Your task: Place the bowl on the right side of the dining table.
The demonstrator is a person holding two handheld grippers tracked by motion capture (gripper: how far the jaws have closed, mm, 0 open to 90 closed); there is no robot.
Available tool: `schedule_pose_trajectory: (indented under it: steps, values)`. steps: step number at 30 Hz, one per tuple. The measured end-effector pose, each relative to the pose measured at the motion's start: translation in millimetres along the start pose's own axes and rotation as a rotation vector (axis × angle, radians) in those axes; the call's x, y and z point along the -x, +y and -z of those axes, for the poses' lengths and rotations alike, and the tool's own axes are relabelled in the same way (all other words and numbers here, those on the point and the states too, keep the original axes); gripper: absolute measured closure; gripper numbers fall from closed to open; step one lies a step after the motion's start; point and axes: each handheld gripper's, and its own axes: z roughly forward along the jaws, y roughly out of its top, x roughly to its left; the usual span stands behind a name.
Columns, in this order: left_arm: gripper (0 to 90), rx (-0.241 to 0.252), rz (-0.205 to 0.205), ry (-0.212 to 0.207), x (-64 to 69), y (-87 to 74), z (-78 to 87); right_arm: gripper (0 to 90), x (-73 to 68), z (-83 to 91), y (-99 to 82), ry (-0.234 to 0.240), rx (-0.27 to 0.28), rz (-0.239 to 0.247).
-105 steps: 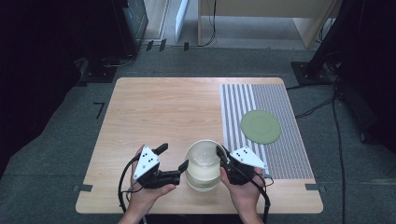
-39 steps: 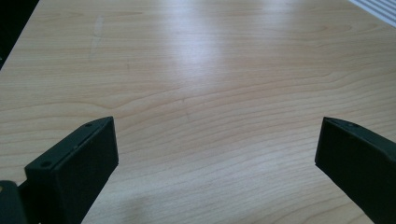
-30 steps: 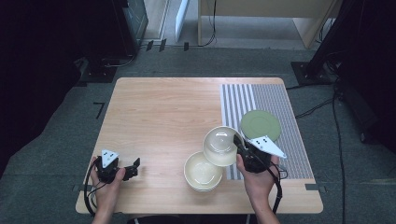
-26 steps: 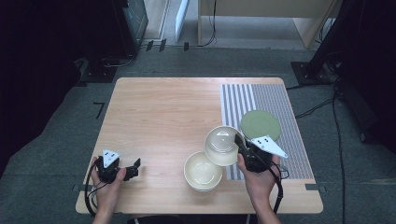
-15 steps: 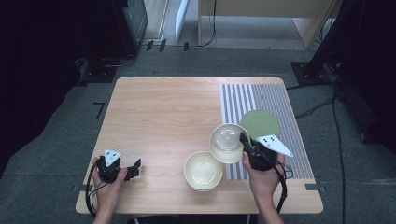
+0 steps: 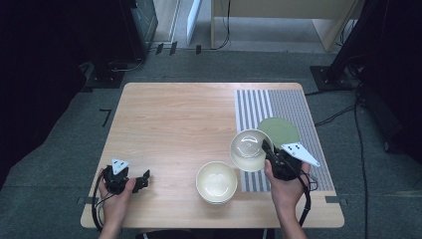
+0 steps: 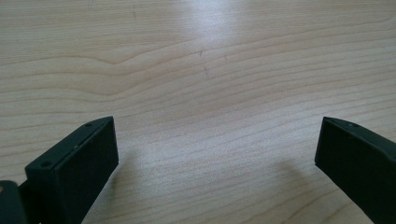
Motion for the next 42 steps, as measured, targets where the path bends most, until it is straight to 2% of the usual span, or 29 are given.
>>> schedule_pose_trajectory:
  steps: [10, 31, 36, 42]
  values:
    - [0.0, -0.047, -0.004, 0.01, 0.7, 1.2, -3.8, 84.8, 11.5, 1.1, 2.8, -0.023, 0.006, -0.017]
    - [0.0, -0.055, -0.013, 0.024, 2.1, 1.5, -4.8, 84.8, 35.1, -0.7, 6.3, -0.071, 0.004, -0.056]
    - [0.0, -0.055, -0.012, 0.025, 2.2, 1.6, -4.9, 84.8, 39.8, -2.6, 7.7, -0.083, 0.0, -0.05]
    - [0.0, -0.055, -0.011, 0.026, 2.3, 1.7, -5.0, 84.8, 49.1, -3.5, 10.8, -0.102, -0.002, -0.076]
